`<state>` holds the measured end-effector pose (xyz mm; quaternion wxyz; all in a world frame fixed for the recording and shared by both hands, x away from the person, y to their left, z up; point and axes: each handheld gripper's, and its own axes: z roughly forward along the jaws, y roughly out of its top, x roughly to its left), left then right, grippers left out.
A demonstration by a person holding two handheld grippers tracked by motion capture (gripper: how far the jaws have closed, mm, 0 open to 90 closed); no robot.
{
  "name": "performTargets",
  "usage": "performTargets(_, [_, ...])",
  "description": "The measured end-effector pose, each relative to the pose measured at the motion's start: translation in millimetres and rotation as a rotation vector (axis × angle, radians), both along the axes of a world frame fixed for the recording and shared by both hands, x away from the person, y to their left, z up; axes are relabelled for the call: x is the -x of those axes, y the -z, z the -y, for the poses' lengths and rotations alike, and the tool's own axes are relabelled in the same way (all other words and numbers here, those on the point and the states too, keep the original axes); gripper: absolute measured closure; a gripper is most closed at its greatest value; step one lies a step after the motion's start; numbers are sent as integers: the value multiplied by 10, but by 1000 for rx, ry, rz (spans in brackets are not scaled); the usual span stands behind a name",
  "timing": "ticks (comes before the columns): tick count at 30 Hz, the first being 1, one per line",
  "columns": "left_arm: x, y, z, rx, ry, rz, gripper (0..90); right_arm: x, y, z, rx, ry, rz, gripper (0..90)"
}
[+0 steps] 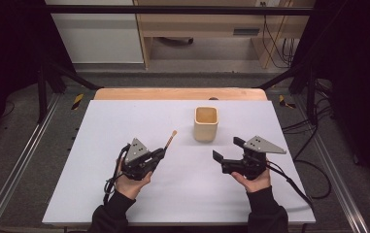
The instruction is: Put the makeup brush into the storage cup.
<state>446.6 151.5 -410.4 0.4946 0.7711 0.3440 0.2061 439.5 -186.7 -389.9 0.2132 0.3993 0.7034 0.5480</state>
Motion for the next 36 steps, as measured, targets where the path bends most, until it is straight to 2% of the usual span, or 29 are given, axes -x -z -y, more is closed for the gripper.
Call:
performTargets(14, [27,-4,92,45,-60,16,826,-98,-100,-206,-31,-25,1,104])
performTargets(20, [42,11,144,81,-69,18,826,-148,-115,-281,-60,-38,-11,115])
performTargets(30, [91,88,201,143,-90,23,826,-176,-87,-418,-68,-61,-28,122])
performTargets(36, [121,123,214,155,-102,29,826,-195,-54,-519,-96,-79,-42,142])
